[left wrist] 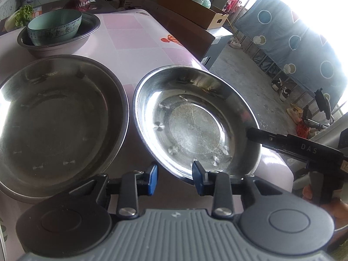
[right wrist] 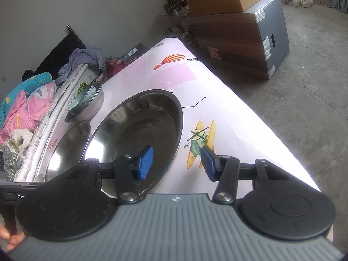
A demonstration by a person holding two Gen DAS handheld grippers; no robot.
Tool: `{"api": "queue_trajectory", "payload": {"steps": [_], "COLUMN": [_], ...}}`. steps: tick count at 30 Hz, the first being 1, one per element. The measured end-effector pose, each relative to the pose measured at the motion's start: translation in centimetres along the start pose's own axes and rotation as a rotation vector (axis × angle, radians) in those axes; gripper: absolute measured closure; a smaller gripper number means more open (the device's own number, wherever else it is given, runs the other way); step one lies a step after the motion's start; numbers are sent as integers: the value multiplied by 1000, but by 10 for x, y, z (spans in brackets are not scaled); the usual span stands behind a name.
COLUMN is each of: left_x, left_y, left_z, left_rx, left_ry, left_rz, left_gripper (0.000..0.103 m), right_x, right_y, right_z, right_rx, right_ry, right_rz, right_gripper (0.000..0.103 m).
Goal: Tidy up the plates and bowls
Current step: 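Close the right tool on the large steel basin rim while the left tool grips its opposite rim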
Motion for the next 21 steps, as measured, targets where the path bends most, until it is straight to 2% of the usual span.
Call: {"api": "queue_trajectory", "payload": {"steps": [4,5,13,21], "left_x": [-2,-2,5,35], "left_y": [0,-2,-11,-31], "left_z": [-1,-1,1,2], "left_rx": [0,0,11,51], "left_ry": [-5,-8,5,37], "left_rz": [2,3,-29,-98], "left_gripper": [77,77,77,76], "right_x": [-1,-1,9,39], "right_y": [6,7,-8,-36], "right_z": [-5,-6,-13,-17], "right_rx": [-8,-10,0,-11], "right_ry": [-19,-24,-49,-44], "right_rz": [-22,-24,-48,-100], "right_gripper": [88,91,91,91]}}
Point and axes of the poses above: each gripper's, at about its wrist camera, not at the fingertips, and y roughly the way its jaws point, z to its right, x to its underside, the point moved 2 cm from there along y, roughly the way its jaws point, and after that the axes turned 5 degrees about -y, right-handed, at the moved point
